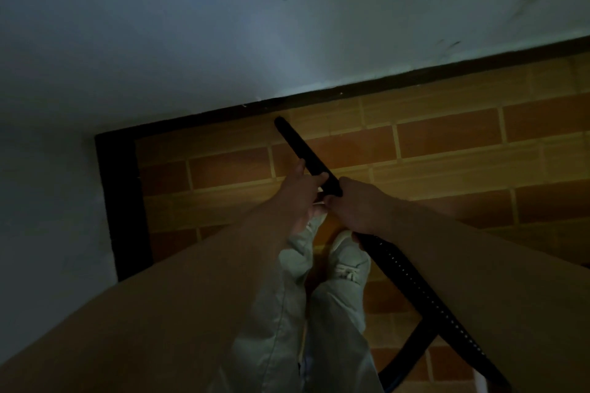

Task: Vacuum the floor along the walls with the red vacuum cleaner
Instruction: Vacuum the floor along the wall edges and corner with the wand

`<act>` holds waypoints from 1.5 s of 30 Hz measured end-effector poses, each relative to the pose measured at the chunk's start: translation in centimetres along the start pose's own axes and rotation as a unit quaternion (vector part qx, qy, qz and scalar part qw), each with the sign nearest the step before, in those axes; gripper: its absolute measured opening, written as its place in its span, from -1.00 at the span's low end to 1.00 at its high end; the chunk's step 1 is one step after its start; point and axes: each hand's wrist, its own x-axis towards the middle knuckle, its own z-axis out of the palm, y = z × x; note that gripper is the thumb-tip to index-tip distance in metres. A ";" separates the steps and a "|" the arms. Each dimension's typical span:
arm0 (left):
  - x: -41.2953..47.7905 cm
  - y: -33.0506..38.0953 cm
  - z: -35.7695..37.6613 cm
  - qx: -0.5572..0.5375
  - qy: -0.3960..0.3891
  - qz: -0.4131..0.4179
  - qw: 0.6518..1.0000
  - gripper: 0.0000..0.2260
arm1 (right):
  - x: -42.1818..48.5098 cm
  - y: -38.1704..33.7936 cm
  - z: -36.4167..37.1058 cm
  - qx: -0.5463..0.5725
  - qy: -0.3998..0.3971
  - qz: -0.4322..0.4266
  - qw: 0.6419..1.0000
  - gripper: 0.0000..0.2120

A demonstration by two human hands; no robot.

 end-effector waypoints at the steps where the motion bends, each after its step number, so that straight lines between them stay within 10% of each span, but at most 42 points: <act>1: 0.0 -0.1 -0.4 0.001 0.001 0.004 1.000 -0.38 | 0.3 -0.1 0.3 0.006 -0.001 -0.002 1.000 -0.63; 45: 5.1 -1.9 -17.4 -0.059 0.161 0.053 0.984 -0.31 | 10.4 -8.6 12.4 -0.048 -0.041 -0.024 0.998 -0.66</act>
